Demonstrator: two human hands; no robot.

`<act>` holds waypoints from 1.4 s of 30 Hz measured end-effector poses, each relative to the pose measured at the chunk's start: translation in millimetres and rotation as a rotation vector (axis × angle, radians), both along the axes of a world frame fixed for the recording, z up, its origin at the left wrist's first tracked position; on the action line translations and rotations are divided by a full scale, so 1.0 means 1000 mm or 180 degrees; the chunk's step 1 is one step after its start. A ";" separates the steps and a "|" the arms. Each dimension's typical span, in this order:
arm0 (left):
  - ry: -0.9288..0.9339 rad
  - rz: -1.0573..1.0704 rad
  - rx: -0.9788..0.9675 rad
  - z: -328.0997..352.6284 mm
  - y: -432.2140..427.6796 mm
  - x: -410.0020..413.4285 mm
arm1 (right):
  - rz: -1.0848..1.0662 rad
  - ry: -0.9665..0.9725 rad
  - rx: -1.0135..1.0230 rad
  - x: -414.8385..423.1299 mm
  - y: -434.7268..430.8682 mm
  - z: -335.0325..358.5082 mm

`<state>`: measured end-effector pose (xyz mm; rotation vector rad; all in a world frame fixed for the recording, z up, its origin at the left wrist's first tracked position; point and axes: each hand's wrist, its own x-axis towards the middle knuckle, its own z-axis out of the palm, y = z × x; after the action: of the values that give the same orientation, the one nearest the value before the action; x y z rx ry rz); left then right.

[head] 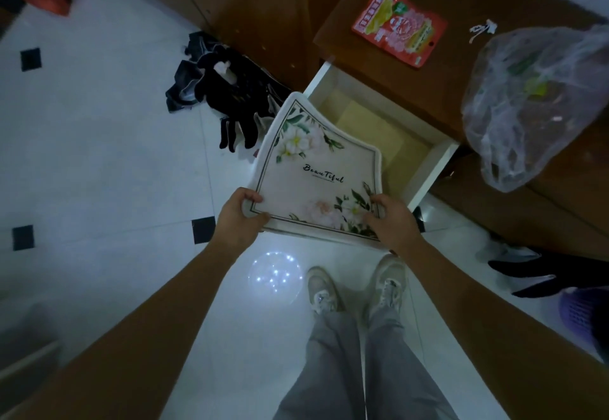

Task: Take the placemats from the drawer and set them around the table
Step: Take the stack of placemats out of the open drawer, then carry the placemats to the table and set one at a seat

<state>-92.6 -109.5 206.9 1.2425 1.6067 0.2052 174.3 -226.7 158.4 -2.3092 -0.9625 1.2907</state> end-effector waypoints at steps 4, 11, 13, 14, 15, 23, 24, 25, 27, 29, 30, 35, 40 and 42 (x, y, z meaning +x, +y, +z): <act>0.0156 -0.0202 -0.0028 -0.017 0.010 -0.004 | -0.0259 0.0121 -0.0263 0.014 0.023 -0.012; 0.0549 -0.0748 0.0234 -0.030 0.053 0.021 | -0.0571 0.0709 -0.0648 0.026 0.050 -0.029; 0.0588 -0.0842 0.0290 -0.030 0.069 0.033 | -0.0617 0.0600 -0.0543 0.027 0.047 -0.030; 0.0593 -0.0889 0.0303 -0.029 0.075 0.039 | -0.0669 0.0542 -0.0459 0.028 0.044 -0.031; 0.0600 -0.0933 0.0312 -0.028 0.079 0.044 | -0.0771 0.0505 -0.0349 0.028 0.042 -0.032; 0.0526 -0.0817 0.0658 -0.004 0.064 0.051 | -0.1519 0.0790 0.0103 0.038 0.030 -0.008; 0.0518 -0.0775 0.0702 0.005 0.059 0.051 | -0.1494 0.0787 0.0226 0.039 0.028 0.001; 0.0504 -0.0717 0.0730 0.015 0.053 0.051 | -0.1448 0.0762 0.0353 0.041 0.026 0.014; 0.0431 -0.0535 0.0758 0.040 0.038 0.049 | -0.1311 0.0703 0.0587 0.044 0.021 0.044; 0.0348 -0.0371 0.0761 0.071 0.024 0.048 | -0.1100 0.0588 0.0821 0.046 0.017 0.082; 0.0295 -0.0286 0.0766 0.090 0.015 0.048 | -0.0994 0.0513 0.0914 0.048 0.013 0.104; 0.0055 0.0098 0.0921 0.203 -0.029 0.045 | -0.0517 0.0190 0.1420 0.053 -0.009 0.229; 0.0023 0.0479 0.1173 0.308 -0.095 0.026 | 0.0036 0.0156 0.1760 0.048 -0.039 0.329; 0.0039 0.0751 0.1376 0.336 -0.125 0.017 | 0.0245 0.0233 0.1815 0.042 -0.044 0.357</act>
<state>-75.4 -234.3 542.9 1.3707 1.7761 0.7259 216.5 -271.2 515.5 -1.7910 -1.2148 0.9560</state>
